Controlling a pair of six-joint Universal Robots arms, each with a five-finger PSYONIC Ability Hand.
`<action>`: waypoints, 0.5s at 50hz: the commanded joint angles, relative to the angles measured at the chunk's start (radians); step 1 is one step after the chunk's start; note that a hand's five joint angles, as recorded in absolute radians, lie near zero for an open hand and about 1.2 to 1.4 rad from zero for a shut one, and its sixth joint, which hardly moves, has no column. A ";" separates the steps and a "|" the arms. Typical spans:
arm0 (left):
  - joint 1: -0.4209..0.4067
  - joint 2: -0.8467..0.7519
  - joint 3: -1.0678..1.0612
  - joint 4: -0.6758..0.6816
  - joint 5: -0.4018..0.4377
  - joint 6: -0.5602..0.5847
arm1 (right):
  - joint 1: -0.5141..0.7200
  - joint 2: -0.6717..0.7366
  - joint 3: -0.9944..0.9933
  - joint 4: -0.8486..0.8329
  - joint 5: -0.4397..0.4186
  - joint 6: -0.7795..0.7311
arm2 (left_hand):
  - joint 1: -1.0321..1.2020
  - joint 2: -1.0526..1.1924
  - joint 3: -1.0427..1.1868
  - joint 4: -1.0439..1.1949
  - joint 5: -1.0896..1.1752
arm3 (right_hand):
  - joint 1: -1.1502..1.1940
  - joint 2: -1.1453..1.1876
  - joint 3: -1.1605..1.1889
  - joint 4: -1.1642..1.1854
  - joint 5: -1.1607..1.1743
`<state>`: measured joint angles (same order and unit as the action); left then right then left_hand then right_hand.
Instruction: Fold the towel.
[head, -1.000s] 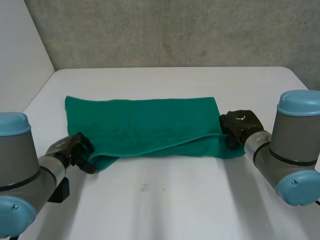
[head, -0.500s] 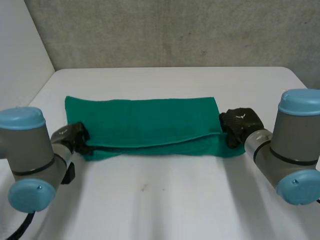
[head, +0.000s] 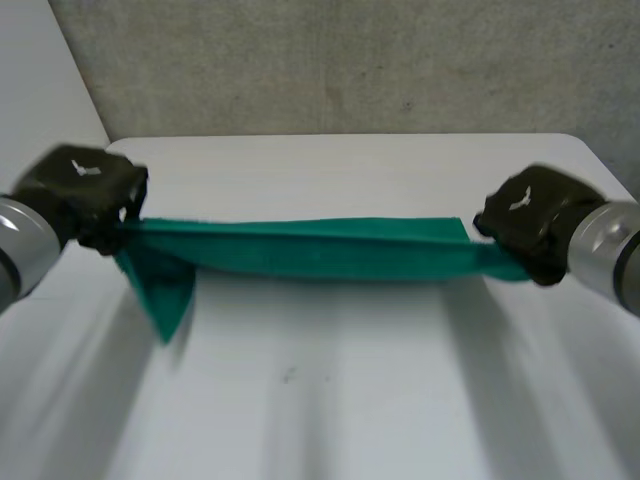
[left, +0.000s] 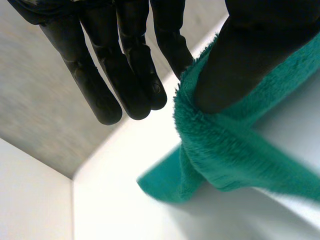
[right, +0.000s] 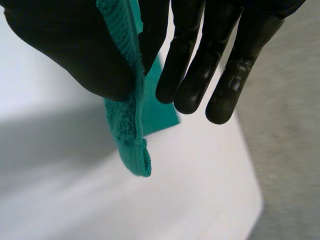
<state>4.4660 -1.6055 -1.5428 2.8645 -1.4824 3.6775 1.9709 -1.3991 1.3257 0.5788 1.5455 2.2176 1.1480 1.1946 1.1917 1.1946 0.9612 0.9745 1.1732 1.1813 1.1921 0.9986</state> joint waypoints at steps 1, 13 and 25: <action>0.002 -0.290 0.032 0.009 -0.009 0.018 | 0.008 0.219 0.001 -0.003 0.005 -0.001 | 0.248 0.202 0.205 0.202 0.260 | 0.422 0.223 0.215 0.204 0.223; -0.027 -0.524 0.472 0.162 -0.130 0.065 | 0.014 0.440 -0.511 -0.189 0.131 0.109 | 0.248 0.202 0.205 0.202 0.260 | 0.422 0.223 0.215 0.204 0.223; -0.053 -0.269 0.546 0.740 -0.128 0.062 | 0.009 0.252 -0.680 -0.666 0.140 0.292 | 0.248 0.202 0.205 0.202 0.260 | 0.422 0.223 0.215 0.204 0.223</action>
<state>4.4191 -2.0137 -0.9368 3.3836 -1.6232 3.7542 1.9863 -0.9841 0.5515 0.1393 1.6970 2.4633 1.1480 1.1952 1.1925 1.1953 0.9612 0.9746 1.1732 1.1813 1.1921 0.9987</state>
